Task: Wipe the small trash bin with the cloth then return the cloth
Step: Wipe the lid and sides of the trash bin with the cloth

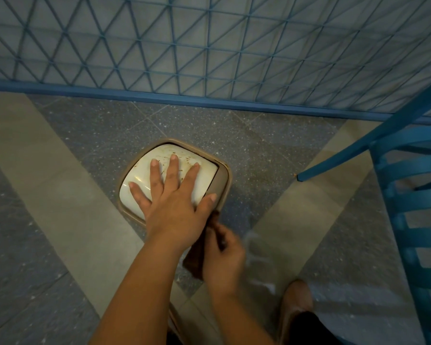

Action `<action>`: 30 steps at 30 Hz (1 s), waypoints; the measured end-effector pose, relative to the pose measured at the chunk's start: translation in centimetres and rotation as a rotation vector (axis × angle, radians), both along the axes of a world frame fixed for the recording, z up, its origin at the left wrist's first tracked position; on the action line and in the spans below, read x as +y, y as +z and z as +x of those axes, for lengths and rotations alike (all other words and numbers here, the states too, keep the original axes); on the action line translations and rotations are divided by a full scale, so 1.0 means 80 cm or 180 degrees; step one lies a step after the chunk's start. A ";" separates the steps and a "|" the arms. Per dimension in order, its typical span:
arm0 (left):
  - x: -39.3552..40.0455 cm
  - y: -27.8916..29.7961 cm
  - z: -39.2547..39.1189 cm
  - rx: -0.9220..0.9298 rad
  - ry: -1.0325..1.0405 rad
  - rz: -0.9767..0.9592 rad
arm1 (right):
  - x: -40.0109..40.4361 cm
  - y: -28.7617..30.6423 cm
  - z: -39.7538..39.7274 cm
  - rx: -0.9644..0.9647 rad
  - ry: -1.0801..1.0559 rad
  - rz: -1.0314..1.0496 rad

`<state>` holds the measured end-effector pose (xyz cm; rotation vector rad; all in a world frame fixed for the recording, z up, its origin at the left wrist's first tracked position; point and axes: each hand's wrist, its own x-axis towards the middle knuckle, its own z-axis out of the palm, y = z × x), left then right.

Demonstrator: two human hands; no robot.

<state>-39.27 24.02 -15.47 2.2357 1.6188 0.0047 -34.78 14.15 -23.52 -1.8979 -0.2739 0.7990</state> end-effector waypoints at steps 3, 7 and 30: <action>0.000 0.001 0.000 0.0010 -0.0016 -0.0017 | -0.024 -0.002 -0.041 0.0421 -0.0118 0.0035; 0.001 0.003 -0.001 0.0005 -0.0021 -0.0024 | -0.032 -0.006 -0.055 0.0826 0.0323 -0.0266; 0.010 0.008 -0.014 -0.0017 -0.0522 -0.0090 | 0.059 0.028 0.115 0.1178 -0.0064 -0.0415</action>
